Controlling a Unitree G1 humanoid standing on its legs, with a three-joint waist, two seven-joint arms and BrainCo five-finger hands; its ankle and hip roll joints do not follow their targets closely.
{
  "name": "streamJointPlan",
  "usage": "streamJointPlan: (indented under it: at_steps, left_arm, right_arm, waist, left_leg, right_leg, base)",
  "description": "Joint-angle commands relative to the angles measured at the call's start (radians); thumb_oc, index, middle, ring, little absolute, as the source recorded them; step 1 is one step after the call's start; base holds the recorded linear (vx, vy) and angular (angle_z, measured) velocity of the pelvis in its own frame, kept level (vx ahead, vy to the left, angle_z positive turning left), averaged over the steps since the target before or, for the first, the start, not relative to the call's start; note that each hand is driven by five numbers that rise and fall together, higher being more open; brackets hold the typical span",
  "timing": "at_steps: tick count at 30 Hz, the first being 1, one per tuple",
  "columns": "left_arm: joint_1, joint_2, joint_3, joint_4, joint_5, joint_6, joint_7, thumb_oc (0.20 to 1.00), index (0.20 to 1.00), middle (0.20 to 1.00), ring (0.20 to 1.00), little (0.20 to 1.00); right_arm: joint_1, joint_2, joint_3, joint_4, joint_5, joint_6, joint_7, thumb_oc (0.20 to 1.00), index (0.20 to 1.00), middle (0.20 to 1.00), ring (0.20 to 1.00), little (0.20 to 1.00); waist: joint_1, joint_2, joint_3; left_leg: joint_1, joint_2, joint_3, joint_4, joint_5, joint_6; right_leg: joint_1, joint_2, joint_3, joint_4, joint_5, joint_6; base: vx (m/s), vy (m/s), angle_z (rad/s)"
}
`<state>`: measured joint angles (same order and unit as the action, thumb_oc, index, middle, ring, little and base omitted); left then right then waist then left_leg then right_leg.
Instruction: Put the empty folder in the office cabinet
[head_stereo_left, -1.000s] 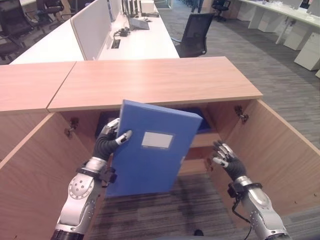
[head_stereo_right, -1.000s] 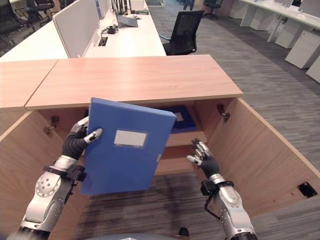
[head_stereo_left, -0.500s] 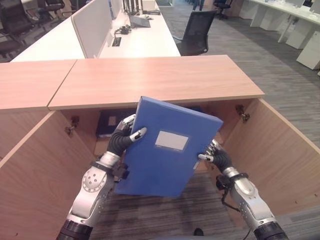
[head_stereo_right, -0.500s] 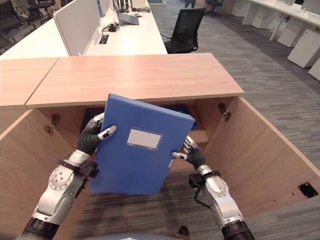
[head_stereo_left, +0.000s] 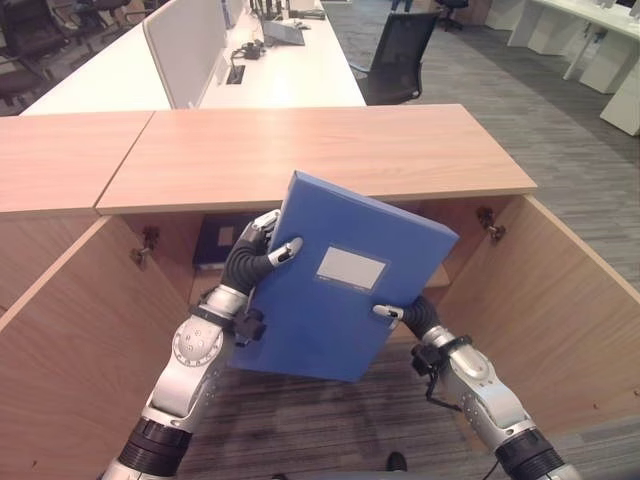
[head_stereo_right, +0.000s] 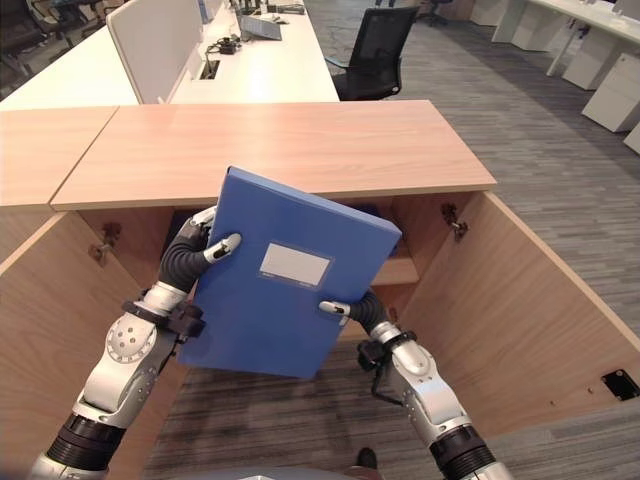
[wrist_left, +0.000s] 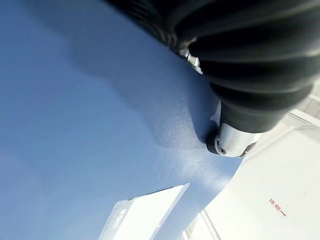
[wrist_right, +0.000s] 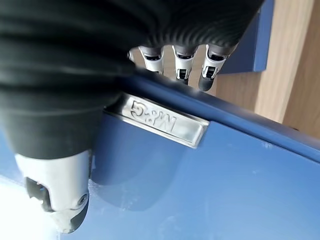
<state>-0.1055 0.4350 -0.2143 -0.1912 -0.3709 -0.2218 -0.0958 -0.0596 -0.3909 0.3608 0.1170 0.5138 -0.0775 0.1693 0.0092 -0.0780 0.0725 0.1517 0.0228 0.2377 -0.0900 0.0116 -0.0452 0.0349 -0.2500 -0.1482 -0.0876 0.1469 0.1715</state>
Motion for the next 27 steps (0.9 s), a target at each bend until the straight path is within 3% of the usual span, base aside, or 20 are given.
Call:
streamJointPlan:
  at_steps: [1, 7, 8, 9, 23, 24, 26, 27]
  left_arm:
    - [-0.164, -0.023, -0.066, -0.014, -0.036, -0.073, -0.014, 0.200, 0.200, 0.200, 0.200, 0.200]
    - [-0.196, -0.045, -0.085, -0.101, -0.173, -0.081, -0.063, 0.200, 0.200, 0.200, 0.200, 0.200]
    - [-0.202, -0.056, -0.098, -0.107, -0.196, -0.078, -0.071, 0.200, 0.200, 0.200, 0.200, 0.200]
    - [-0.206, -0.061, -0.107, -0.107, -0.205, -0.078, -0.074, 0.200, 0.200, 0.200, 0.200, 0.200]
    - [-0.194, -0.053, -0.185, -0.106, -0.253, -0.025, -0.122, 0.200, 0.200, 0.200, 0.200, 0.200]
    - [-0.186, -0.050, -0.187, -0.103, -0.255, -0.022, -0.126, 0.354, 0.354, 0.354, 0.354, 0.354]
    - [-0.167, -0.036, -0.190, -0.097, -0.257, -0.007, -0.139, 0.551, 0.551, 0.551, 0.551, 0.551]
    - [-0.154, -0.030, -0.191, -0.093, -0.261, 0.000, -0.145, 0.705, 0.705, 0.705, 0.705, 0.705]
  right_arm:
    - [-0.138, 0.047, 0.110, -0.041, 0.044, -0.034, 0.097, 1.000, 1.000, 1.000, 1.000, 1.000]
    - [-0.144, 0.041, 0.141, -0.050, 0.026, -0.027, 0.119, 1.000, 1.000, 1.000, 1.000, 1.000]
    - [-0.146, 0.044, 0.147, -0.050, 0.027, -0.028, 0.120, 0.821, 0.821, 0.821, 0.821, 0.821]
    - [-0.148, 0.047, 0.149, -0.049, 0.030, -0.028, 0.119, 0.200, 0.200, 0.200, 0.200, 0.200]
    - [-0.097, 0.098, 0.160, -0.004, 0.112, -0.008, 0.101, 0.200, 0.200, 0.200, 0.200, 0.200]
    - [-0.089, 0.100, 0.156, -0.002, 0.121, -0.006, 0.099, 0.200, 0.200, 0.200, 0.200, 0.200]
    - [-0.075, 0.105, 0.148, 0.004, 0.142, -0.005, 0.099, 0.200, 0.200, 0.200, 0.200, 0.200]
    - [-0.065, 0.106, 0.141, 0.006, 0.144, -0.005, 0.096, 0.200, 0.200, 0.200, 0.200, 0.200]
  waist:
    - [0.010, -0.037, -0.001]
    - [0.009, -0.040, -0.003]
    - [0.008, -0.040, -0.003]
    - [0.008, -0.040, -0.003]
    - [0.000, -0.039, -0.003]
    - [-0.001, -0.038, -0.003]
    - [-0.003, -0.036, -0.002]
    - [-0.003, -0.035, -0.002]
  left_leg:
    - [-0.017, -0.027, -0.070, 0.003, -0.095, 0.058]
    - [-0.021, -0.029, -0.074, 0.003, -0.093, 0.058]
    - [-0.022, -0.029, -0.074, 0.003, -0.093, 0.058]
    - [-0.022, -0.029, -0.074, 0.003, -0.092, 0.058]
    - [-0.026, -0.032, -0.073, 0.003, -0.093, 0.062]
    - [-0.026, -0.032, -0.073, 0.003, -0.093, 0.062]
    - [-0.026, -0.033, -0.073, 0.003, -0.093, 0.062]
    - [-0.027, -0.033, -0.073, 0.003, -0.093, 0.062]
  right_leg:
    - [0.027, -0.069, -0.071, 0.035, 0.002, 0.045]
    - [0.026, -0.070, -0.073, 0.034, 0.002, 0.046]
    - [0.026, -0.071, -0.076, 0.034, 0.003, 0.046]
    - [0.026, -0.071, -0.076, 0.035, 0.002, 0.046]
    - [0.019, -0.073, -0.074, 0.039, 0.005, 0.047]
    - [0.018, -0.073, -0.074, 0.040, 0.006, 0.048]
    - [0.018, -0.073, -0.073, 0.040, 0.006, 0.048]
    - [0.017, -0.074, -0.073, 0.040, 0.007, 0.048]
  base:
    - [0.00, 0.000, 0.00]
    - [0.00, 0.000, 0.00]
    - [0.00, 0.000, 0.00]
    - [0.00, 0.000, 0.00]
    - [0.00, 0.000, 0.00]
    - [0.00, 0.000, 0.00]
    - [0.00, 0.000, 0.00]
    - [0.00, 0.000, 0.00]
